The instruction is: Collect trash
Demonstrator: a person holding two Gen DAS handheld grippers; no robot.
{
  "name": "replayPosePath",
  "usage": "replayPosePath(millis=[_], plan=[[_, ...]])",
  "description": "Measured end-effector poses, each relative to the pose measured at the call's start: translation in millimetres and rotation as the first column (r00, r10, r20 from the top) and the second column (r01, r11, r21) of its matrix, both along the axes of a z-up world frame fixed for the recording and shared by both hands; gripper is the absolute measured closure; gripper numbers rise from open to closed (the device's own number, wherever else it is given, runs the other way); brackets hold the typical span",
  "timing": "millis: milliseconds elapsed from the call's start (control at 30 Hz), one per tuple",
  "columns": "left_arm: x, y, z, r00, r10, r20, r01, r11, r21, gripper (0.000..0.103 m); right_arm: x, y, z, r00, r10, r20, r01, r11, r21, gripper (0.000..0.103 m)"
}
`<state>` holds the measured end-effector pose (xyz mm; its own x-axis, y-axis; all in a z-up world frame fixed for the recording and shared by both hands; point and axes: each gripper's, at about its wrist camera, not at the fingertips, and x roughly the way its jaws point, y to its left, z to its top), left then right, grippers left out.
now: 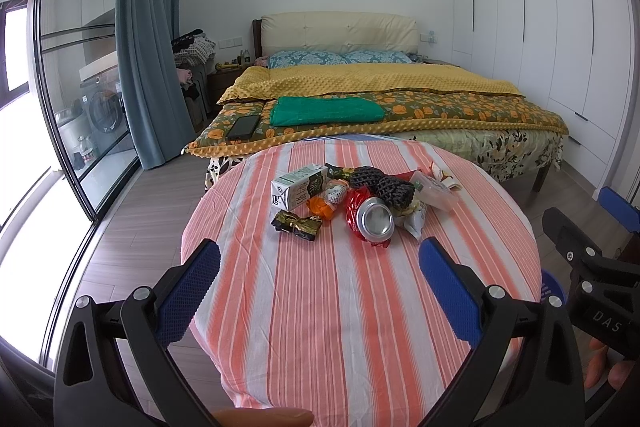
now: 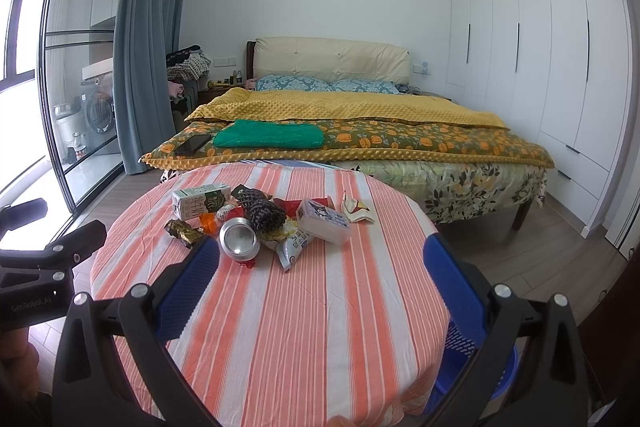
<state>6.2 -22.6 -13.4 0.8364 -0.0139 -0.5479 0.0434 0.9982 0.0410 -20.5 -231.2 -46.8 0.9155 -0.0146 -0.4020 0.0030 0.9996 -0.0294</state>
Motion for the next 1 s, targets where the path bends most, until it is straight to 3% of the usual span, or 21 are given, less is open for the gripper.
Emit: replayPosePath(millis=[700, 833, 1000], plan=[[1.0, -1.7, -5.6, 1.000, 0.002, -0.010, -0.002, 1.000, 0.004, 0.004, -0.3, -0.3, -1.0, 1.000, 0.000, -0.002, 0.000, 1.000, 0.002, 0.005], [16.2, 9.6, -28.0, 0.998, 0.000, -0.060, -0.002, 1.000, -0.025, 0.004, 6.3, -3.6, -10.3, 1.000, 0.000, -0.017, 0.001, 1.000, 0.012, 0.005], [48.4, 25.1, -77.2, 0.981, 0.026, -0.190, -0.030, 0.999, -0.018, 0.004, 29.6, -11.4, -40.1, 0.996, -0.007, -0.093, 0.011, 0.999, 0.041, 0.005]])
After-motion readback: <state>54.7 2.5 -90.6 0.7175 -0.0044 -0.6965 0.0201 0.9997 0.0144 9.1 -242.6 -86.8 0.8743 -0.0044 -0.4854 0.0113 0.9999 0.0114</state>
